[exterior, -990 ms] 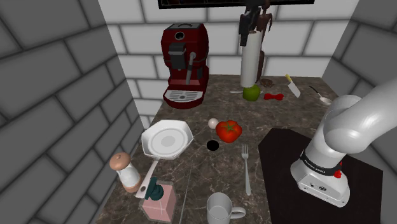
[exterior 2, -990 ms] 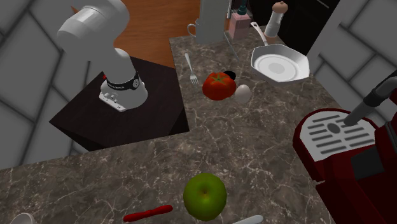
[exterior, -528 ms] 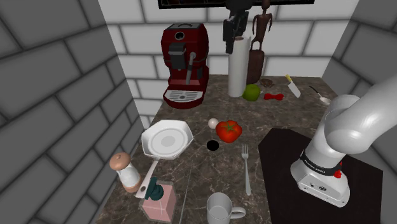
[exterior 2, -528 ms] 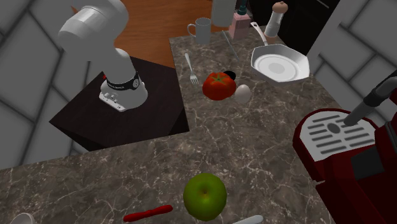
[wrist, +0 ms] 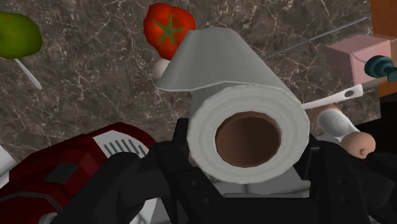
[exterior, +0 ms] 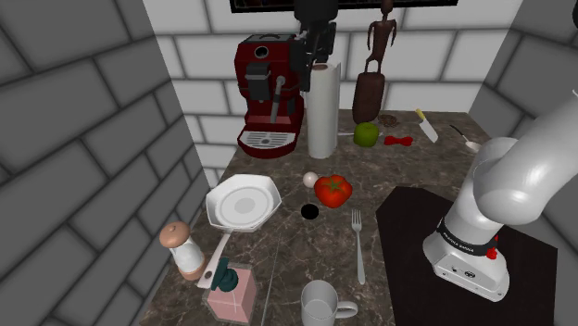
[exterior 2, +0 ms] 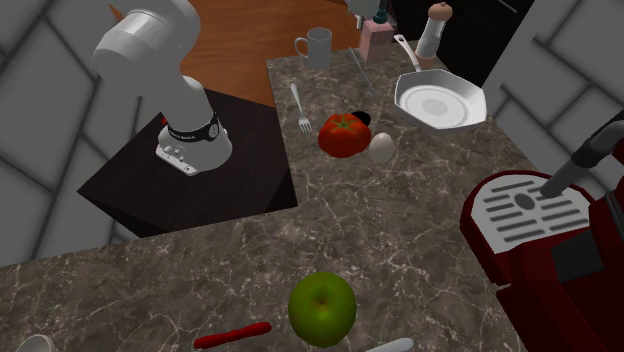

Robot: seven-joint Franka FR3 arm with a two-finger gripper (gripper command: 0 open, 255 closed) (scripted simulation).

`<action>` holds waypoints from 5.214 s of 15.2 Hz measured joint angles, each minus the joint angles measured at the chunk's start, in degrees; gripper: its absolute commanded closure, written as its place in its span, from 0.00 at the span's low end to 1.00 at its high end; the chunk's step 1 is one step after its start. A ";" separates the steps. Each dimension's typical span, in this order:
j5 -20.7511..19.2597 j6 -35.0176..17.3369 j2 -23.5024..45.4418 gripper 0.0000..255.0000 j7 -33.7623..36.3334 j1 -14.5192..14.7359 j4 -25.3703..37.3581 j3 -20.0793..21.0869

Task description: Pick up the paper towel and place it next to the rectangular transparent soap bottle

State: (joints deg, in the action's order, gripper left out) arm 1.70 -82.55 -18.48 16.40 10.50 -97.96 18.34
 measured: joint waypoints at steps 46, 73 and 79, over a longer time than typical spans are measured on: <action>-12.21 -14.89 28.60 1.00 30.02 11.02 8.61 17.43; -14.71 -33.02 30.97 1.00 32.95 10.74 -7.46 16.61; -14.58 -33.10 30.83 0.00 32.89 10.67 -7.87 16.62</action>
State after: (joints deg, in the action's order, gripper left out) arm -12.88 -115.66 12.34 49.29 21.17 -105.83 34.96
